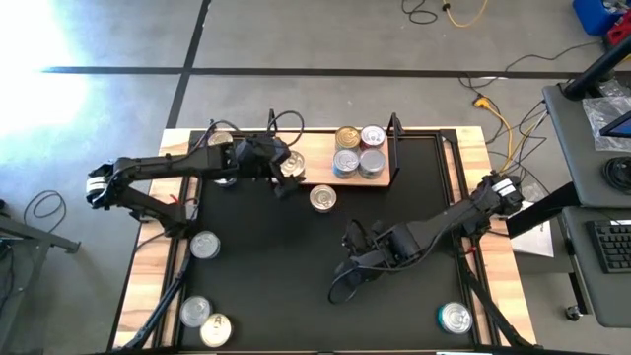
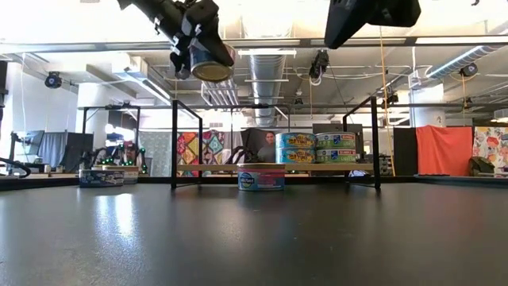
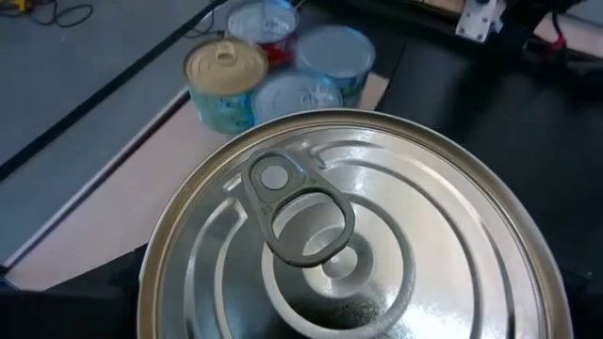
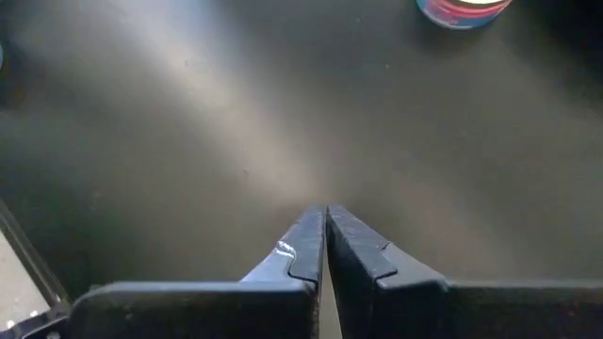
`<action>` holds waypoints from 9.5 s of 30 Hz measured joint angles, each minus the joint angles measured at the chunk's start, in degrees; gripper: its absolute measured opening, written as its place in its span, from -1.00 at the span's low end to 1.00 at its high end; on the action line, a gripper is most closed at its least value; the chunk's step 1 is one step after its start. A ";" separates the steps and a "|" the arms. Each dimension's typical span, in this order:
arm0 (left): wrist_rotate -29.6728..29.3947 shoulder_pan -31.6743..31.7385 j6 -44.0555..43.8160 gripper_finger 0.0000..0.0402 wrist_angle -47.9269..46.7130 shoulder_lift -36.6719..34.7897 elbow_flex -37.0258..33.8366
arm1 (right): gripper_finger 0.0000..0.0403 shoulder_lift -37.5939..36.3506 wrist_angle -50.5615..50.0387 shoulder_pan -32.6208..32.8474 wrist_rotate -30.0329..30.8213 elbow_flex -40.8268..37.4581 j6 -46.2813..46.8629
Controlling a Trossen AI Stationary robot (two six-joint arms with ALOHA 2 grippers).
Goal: Stack canned seafood by type on shelf
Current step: Put the blue-pink tuna can on the shelf
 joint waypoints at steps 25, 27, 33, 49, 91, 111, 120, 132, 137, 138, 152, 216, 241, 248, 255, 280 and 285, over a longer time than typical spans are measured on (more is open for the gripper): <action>5.57 8.28 5.97 0.82 -8.25 14.83 12.69 | -0.95 -3.31 -6.69 6.05 -1.51 -0.02 5.75; 6.13 8.59 5.77 0.82 -8.02 16.45 12.80 | -0.95 -3.98 -6.78 6.04 -1.49 -0.02 5.35; 5.98 8.81 5.77 0.82 -8.25 23.24 15.44 | -0.95 -6.78 -7.36 5.09 -1.01 -0.02 4.33; -1.95 8.94 0.99 0.82 -7.50 32.06 21.28 | -0.95 -8.05 -7.77 5.53 -1.01 -0.02 2.20; -9.66 5.33 11.74 0.97 -8.97 37.77 20.32 | -0.83 -12.36 -16.34 8.39 -4.04 -0.02 18.01; 5.20 7.00 9.96 0.97 -8.15 37.79 20.45 | -0.83 -15.96 -16.28 3.68 0.55 -0.02 7.66; 7.46 7.50 8.70 0.97 -10.95 37.70 20.45 | -0.83 -16.86 -14.57 -2.06 -1.92 -0.02 -5.10; 8.00 9.25 3.56 0.97 -11.93 39.22 24.36 | -0.85 -20.67 -14.69 -4.52 -7.77 -0.02 -10.01; 7.11 9.64 7.42 0.95 -11.74 39.38 26.59 | -0.94 -22.73 -14.71 -4.40 -7.07 -0.02 -12.37; 7.17 9.70 8.17 0.95 -12.49 39.38 27.07 | -0.95 -23.08 -14.71 -4.40 -7.06 -0.02 -13.11; 10.64 10.34 12.91 0.99 -15.61 39.67 28.71 | -0.95 -25.09 -12.22 -7.79 -7.49 0.00 -15.10; 12.33 12.46 25.74 0.96 -19.21 39.87 32.56 | -0.95 -23.82 -0.91 -12.67 -1.60 -1.64 -24.46; 17.68 14.58 31.24 0.96 -4.99 34.00 19.82 | -0.96 -21.52 47.34 -33.85 -9.10 -31.53 -63.67; 17.70 14.58 31.81 0.96 -2.92 33.36 17.85 | -0.95 -12.46 54.14 -42.56 -17.63 -31.61 -67.77; 17.70 14.58 32.66 0.96 -2.11 31.68 17.60 | -0.95 -5.34 66.20 -46.61 -23.27 -29.85 -70.14; 18.03 16.19 29.37 0.96 -3.21 31.36 17.21 | -0.95 6.60 63.25 -51.15 -29.72 -20.13 -72.00; 18.11 16.17 28.84 0.96 -3.36 30.78 17.21 | -0.95 6.60 63.43 -51.17 -29.71 -20.15 -70.43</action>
